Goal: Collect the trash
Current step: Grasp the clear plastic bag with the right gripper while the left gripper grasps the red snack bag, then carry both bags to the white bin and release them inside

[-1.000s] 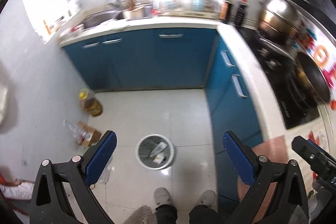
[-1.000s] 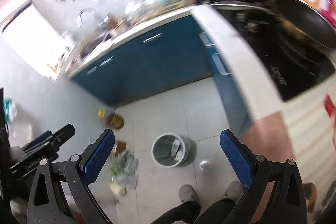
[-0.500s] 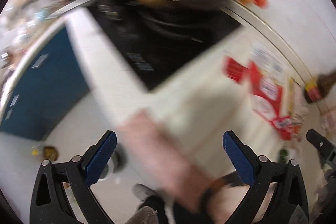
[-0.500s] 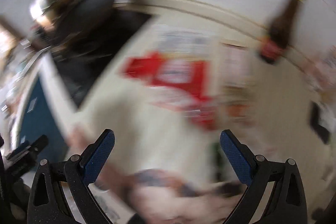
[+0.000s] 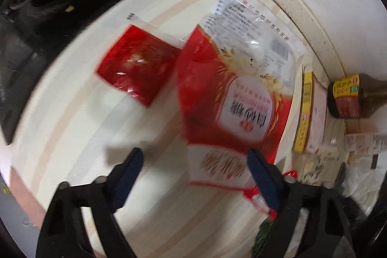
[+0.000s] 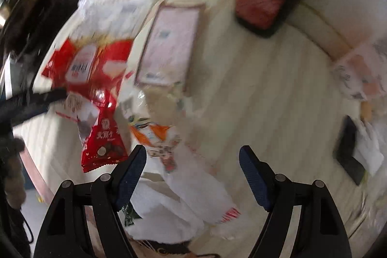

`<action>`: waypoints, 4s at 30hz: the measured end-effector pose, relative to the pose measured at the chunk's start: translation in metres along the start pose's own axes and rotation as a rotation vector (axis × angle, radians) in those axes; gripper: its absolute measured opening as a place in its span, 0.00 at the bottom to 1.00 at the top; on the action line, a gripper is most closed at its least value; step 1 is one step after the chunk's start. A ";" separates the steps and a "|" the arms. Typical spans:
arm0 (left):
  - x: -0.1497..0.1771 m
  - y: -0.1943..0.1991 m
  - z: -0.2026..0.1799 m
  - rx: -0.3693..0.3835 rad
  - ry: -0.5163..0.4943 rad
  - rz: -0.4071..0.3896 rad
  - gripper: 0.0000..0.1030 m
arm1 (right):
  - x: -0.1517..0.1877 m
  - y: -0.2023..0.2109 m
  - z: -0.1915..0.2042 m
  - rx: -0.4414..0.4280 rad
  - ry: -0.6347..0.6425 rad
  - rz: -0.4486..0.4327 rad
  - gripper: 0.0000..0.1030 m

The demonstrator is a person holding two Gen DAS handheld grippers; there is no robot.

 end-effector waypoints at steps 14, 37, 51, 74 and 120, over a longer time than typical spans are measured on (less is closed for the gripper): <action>0.012 0.037 -0.021 -0.104 -0.104 -0.108 0.00 | -0.001 -0.012 0.023 0.013 0.005 -0.025 0.08; 0.092 0.235 0.057 -0.129 -0.075 -0.477 0.00 | 0.010 0.133 0.068 -0.199 -0.011 -0.323 0.02; 0.132 0.287 0.152 -0.133 0.035 -0.552 0.00 | 0.055 0.160 0.174 -0.308 0.105 -0.358 0.02; 0.141 0.079 0.341 0.415 0.731 -0.352 0.44 | 0.014 0.034 0.243 -0.219 0.215 -0.110 0.02; 0.407 0.094 0.591 -0.228 0.930 -0.539 0.00 | 0.263 -0.134 0.612 -0.399 0.790 0.164 0.02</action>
Point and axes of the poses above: each gripper's, at about its wrist camera, not at the fingertips, and y roughly against the way its jaws point, z to its left, x to its underside, the point moved 1 cm from there along -y, roughly the way its jaws point, and after that the axes turned 6 degrees about z, right-handed, at the moved point
